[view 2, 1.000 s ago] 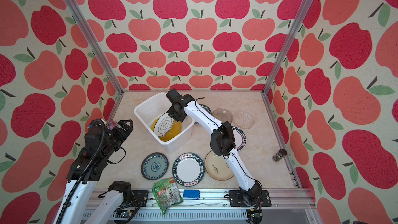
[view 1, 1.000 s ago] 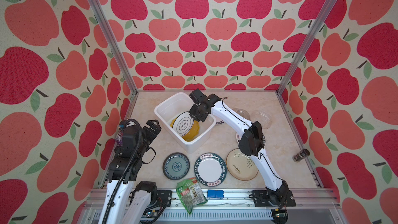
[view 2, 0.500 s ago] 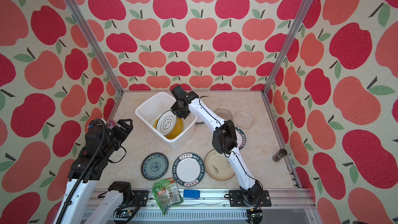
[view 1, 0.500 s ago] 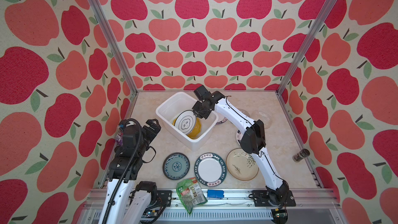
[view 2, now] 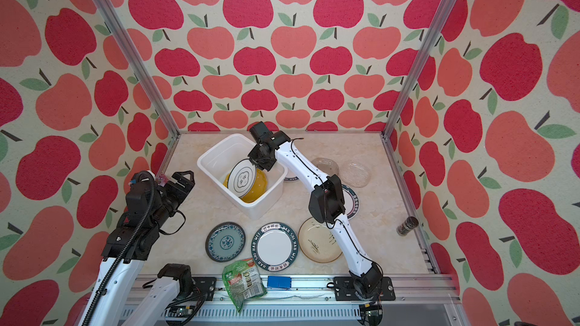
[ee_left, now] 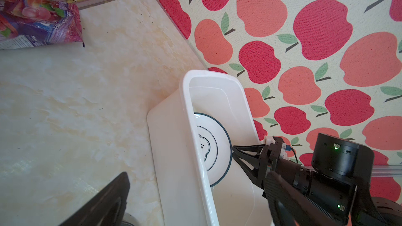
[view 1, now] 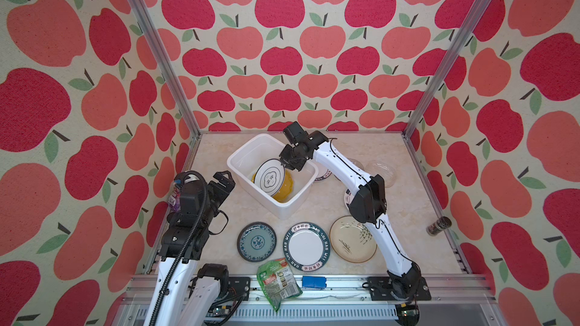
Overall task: Place the plates into the plastic bin on the countertop
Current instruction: Place the plate in the plastic bin.
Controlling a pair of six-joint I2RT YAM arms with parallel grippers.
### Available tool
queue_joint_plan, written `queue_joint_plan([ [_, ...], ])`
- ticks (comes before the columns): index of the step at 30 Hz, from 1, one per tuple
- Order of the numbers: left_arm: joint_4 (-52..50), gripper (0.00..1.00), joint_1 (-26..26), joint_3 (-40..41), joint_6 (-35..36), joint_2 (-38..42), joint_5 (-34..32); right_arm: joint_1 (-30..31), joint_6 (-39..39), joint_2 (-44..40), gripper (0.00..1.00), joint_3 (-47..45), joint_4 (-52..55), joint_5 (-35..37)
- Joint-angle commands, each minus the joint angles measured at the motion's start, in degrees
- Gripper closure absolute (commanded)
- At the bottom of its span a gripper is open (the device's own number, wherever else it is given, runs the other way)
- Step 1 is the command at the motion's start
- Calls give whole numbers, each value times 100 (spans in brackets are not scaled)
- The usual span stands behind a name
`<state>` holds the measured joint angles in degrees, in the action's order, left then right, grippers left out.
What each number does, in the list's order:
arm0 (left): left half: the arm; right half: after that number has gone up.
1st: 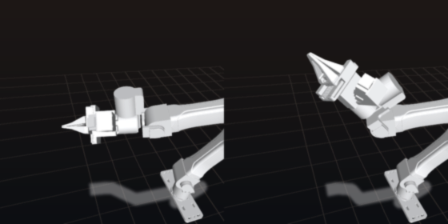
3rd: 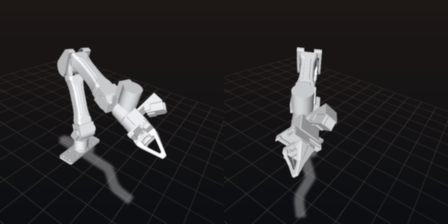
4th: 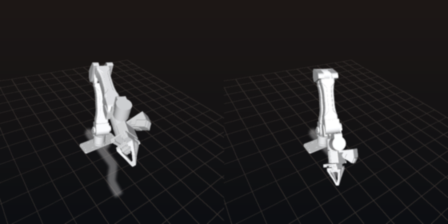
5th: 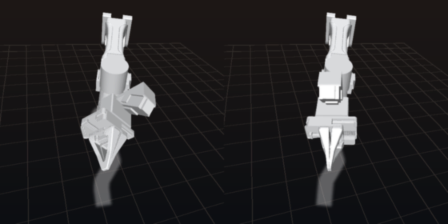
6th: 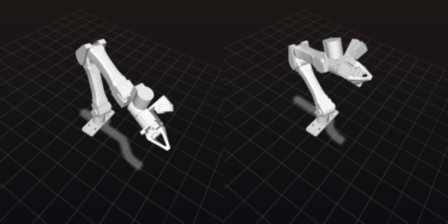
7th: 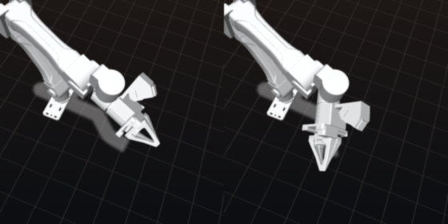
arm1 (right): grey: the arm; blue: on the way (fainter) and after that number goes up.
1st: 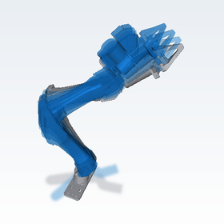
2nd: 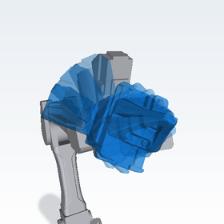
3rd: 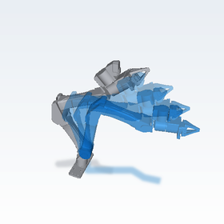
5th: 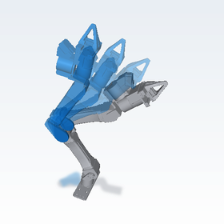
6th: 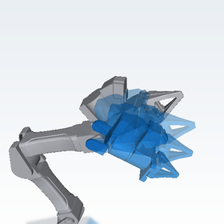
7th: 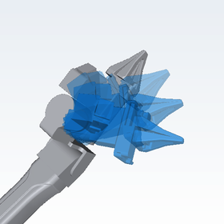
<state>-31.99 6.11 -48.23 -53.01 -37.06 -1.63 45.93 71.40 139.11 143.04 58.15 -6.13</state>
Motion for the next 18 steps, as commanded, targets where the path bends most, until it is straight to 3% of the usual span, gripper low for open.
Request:
queue_joint_plan([
  [1,239,1,-31,165,-19,139,-13,-14,-211,102,78,93,-27,-141],
  [18,1290,1,-22,537,497,113,154,-155,-1310,-643,78,-930,-1046,-235],
])
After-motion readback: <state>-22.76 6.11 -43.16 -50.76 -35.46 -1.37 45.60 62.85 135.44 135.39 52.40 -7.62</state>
